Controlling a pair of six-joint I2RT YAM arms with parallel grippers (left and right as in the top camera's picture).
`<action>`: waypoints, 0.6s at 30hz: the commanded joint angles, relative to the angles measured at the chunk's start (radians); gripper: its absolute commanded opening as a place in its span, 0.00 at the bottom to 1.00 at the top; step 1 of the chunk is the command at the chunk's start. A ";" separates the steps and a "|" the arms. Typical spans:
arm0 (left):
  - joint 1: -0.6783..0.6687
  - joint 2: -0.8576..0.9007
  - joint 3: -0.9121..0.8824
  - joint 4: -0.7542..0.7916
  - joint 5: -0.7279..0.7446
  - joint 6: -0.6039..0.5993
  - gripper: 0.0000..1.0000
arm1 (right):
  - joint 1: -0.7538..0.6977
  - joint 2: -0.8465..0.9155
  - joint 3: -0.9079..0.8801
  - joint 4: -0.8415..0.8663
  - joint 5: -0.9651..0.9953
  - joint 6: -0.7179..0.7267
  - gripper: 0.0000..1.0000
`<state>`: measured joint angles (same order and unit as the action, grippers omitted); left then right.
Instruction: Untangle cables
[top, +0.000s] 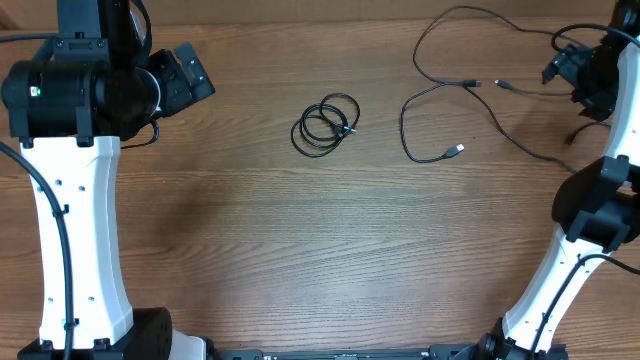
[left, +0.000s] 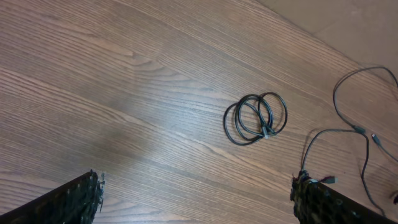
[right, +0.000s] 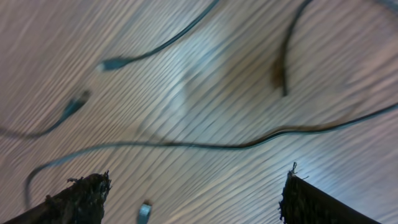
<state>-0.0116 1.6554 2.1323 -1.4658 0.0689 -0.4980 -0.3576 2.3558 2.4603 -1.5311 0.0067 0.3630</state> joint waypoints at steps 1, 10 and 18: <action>-0.002 0.007 -0.005 0.002 0.006 -0.010 1.00 | -0.005 0.039 -0.007 0.016 0.126 0.038 0.89; -0.002 0.007 -0.005 0.006 0.006 -0.010 1.00 | -0.065 0.076 -0.007 0.047 0.111 0.039 0.88; -0.002 0.007 -0.005 0.018 0.006 -0.011 1.00 | -0.124 0.134 -0.013 0.050 0.105 0.042 0.79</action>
<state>-0.0116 1.6554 2.1323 -1.4498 0.0708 -0.4984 -0.4599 2.4599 2.4577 -1.4891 0.1047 0.3935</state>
